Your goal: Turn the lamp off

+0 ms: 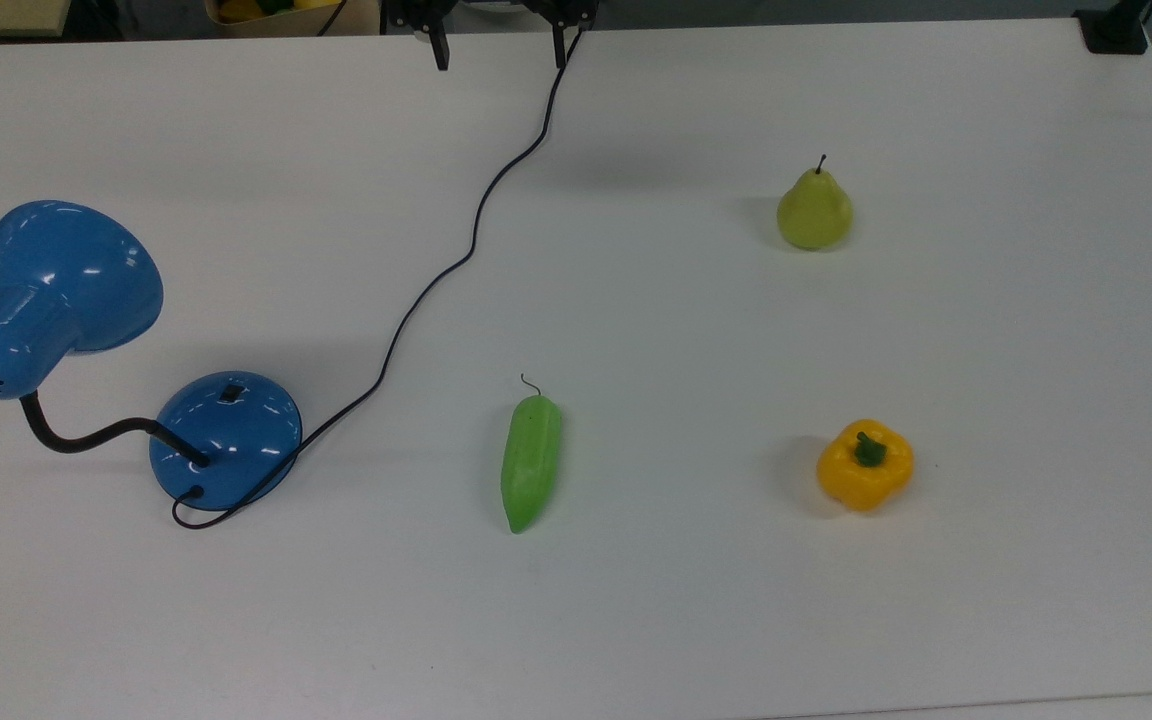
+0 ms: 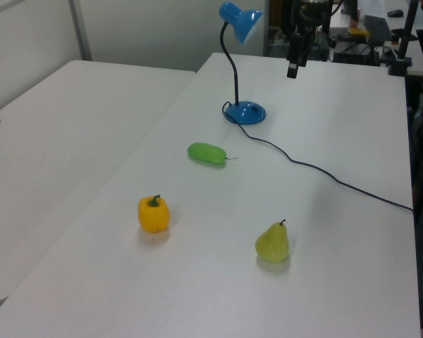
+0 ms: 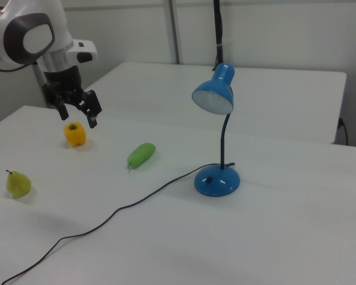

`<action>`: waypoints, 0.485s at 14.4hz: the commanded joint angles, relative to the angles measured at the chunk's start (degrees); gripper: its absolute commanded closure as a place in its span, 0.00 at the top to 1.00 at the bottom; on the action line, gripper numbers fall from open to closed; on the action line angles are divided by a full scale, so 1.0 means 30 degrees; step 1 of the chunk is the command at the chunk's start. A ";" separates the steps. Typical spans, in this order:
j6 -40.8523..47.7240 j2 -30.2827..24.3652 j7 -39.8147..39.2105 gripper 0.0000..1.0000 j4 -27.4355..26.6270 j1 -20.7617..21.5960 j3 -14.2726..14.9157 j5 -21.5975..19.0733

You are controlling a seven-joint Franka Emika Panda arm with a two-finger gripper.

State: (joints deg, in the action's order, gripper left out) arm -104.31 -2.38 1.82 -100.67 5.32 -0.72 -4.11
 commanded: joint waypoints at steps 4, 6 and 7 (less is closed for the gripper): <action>-0.0151 -0.0027 -0.2893 1.00 -0.0193 0.0278 0.0854 0.0023; -0.0006 -0.0085 -0.2893 1.00 -0.0164 0.0278 0.0855 0.0023; 0.0024 -0.0085 -0.2893 1.00 -0.0164 0.0278 0.0855 0.0052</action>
State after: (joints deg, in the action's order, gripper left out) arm -104.42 -2.07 -5.51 -100.71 5.29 1.02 -4.11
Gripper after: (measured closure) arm 0.000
